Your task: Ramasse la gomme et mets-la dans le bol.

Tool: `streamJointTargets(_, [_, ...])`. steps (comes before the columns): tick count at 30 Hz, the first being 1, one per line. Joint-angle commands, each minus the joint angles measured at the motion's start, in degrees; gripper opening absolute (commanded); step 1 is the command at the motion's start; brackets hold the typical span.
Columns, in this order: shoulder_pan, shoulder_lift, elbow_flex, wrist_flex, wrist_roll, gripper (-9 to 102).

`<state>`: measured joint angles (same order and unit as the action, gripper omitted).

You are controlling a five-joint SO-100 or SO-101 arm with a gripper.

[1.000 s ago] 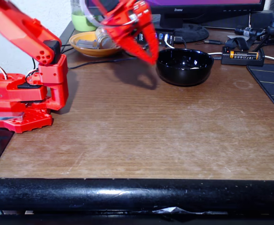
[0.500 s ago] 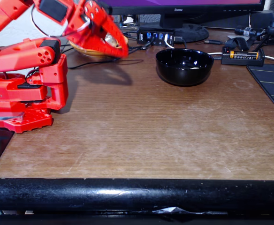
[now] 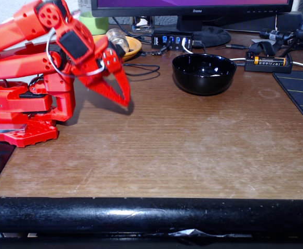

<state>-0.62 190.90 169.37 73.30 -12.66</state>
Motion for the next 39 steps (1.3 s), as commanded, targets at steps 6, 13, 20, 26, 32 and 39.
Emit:
streamJointTargets(6, [-3.3,-0.3,6.2,-1.1,0.8,-6])
streamJointTargets(13, [-4.2,-0.3,7.9,-2.9,0.5,-6])
streamJointTargets(20, [-4.1,-0.3,8.0,-3.2,1.4,-5])
streamJointTargets(26, [-4.1,-0.3,8.0,-3.3,1.7,-5])
streamJointTargets(32, [-4.1,-0.3,8.0,-3.3,1.6,-6])
streamJointTargets(39, [-4.1,-0.3,8.0,-3.3,1.6,-6])
